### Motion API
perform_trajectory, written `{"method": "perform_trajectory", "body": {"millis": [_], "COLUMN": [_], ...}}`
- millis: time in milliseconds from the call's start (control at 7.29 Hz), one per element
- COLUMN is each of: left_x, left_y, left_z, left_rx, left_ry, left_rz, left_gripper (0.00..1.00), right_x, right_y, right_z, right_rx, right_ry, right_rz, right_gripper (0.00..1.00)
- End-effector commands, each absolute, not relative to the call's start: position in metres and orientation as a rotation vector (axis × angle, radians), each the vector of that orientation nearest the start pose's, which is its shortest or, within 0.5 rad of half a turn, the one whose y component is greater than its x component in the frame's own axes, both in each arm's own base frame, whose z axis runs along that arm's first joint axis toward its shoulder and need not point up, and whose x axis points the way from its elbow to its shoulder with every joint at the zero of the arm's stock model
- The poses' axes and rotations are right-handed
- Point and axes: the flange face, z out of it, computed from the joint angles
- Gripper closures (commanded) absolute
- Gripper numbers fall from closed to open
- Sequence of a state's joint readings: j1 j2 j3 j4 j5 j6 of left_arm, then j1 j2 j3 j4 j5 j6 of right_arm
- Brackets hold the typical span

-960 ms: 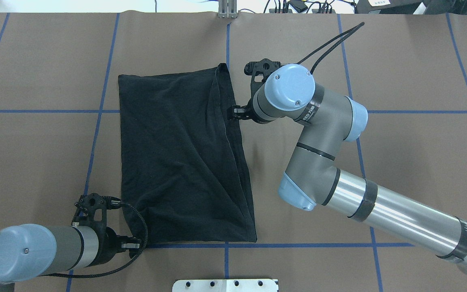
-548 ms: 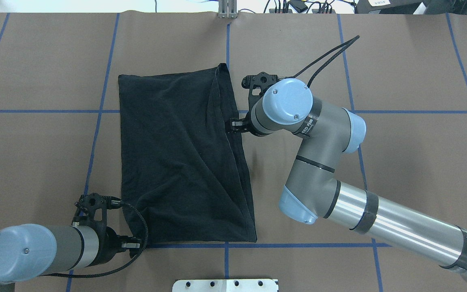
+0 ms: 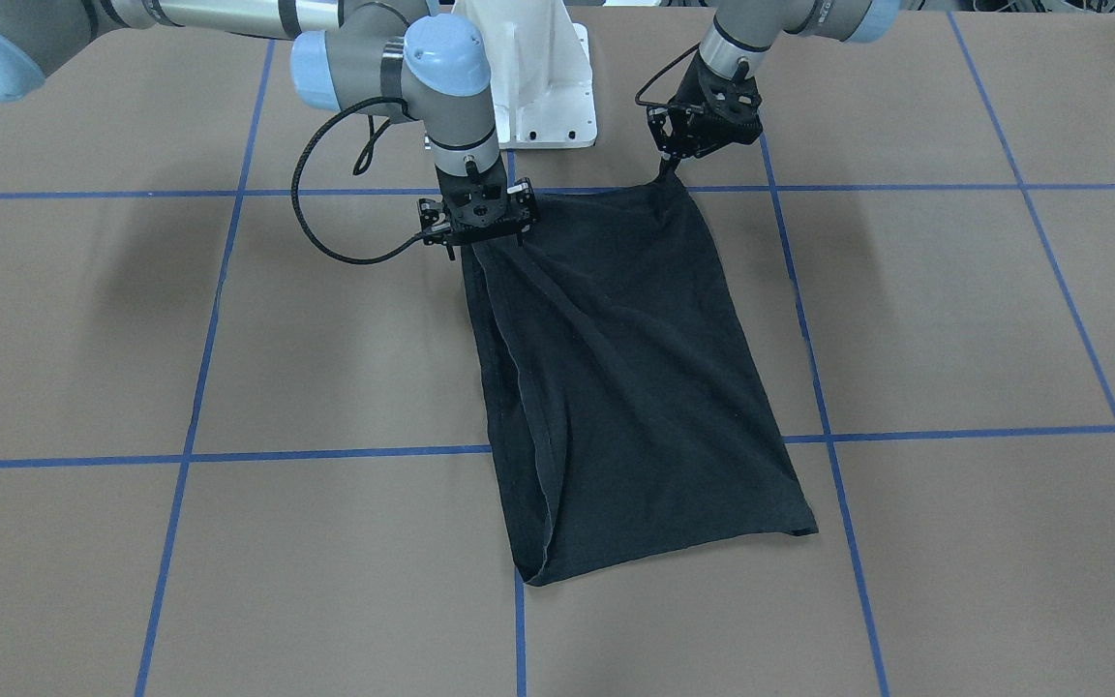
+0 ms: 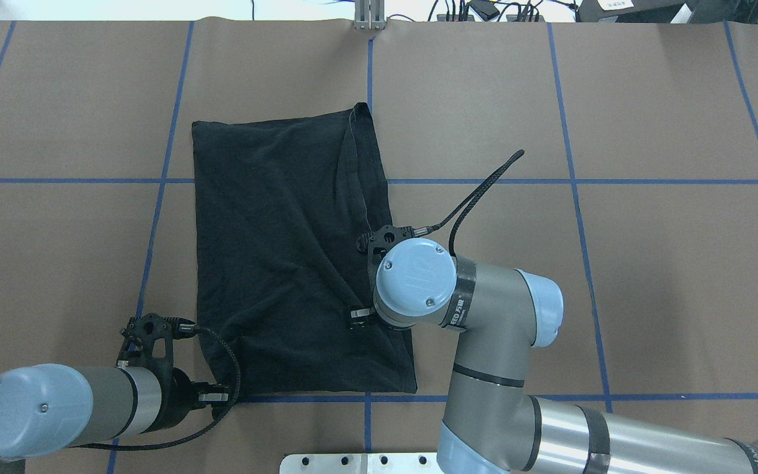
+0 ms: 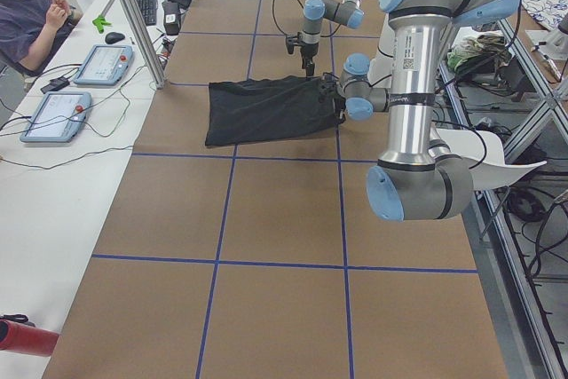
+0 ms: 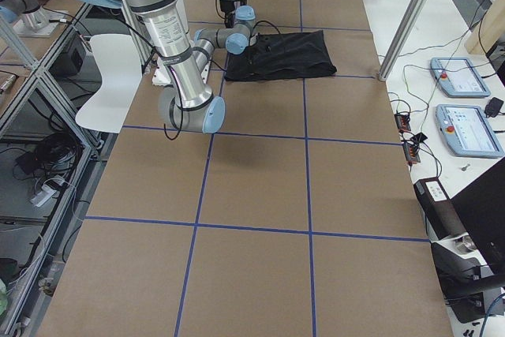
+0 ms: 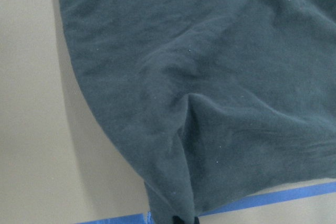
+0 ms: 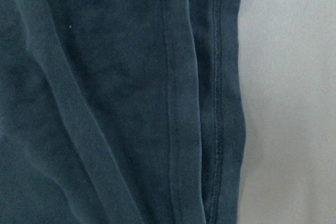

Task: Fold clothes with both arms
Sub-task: 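Slide the right gripper along the side edge toward the robot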

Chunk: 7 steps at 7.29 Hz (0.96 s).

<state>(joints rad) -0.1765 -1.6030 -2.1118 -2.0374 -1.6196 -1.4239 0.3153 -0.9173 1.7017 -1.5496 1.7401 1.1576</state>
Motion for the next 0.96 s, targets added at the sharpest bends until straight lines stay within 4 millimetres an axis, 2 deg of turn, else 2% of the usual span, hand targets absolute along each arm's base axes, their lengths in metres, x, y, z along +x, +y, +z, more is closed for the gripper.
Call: {"method": "perform_trajectory", "body": {"millis": [0, 274, 411, 548, 823], "left_x": [0.449, 0.449, 0.449, 0.449, 0.449], "left_y": [-0.211, -0.211, -0.211, -0.211, -0.211], "left_z": [0.339, 0.339, 0.339, 0.339, 0.337], "left_rx": [0.124, 0.116, 0.118, 0.118, 0.117], "left_ry": [1.035, 1.036, 1.036, 1.036, 1.039], "left_rz": [-0.004, -0.017, -0.018, -0.018, -0.017], "left_gripper": [1.0, 1.0, 1.0, 1.0, 1.0], "right_x": [-0.622, -0.63, -0.635, -0.643, -0.649], "right_y": [-0.292, -0.278, -0.269, -0.261, -0.258], "right_z": [0.222, 0.218, 0.213, 0.215, 0.221], "right_rx": [0.135, 0.121, 0.128, 0.13, 0.144], "right_ry": [-0.775, -0.779, -0.784, -0.774, -0.755], "right_rz": [-0.168, -0.146, -0.135, -0.117, -0.117], "right_gripper": [0.0, 0.03, 0.12, 0.25, 0.26]}}
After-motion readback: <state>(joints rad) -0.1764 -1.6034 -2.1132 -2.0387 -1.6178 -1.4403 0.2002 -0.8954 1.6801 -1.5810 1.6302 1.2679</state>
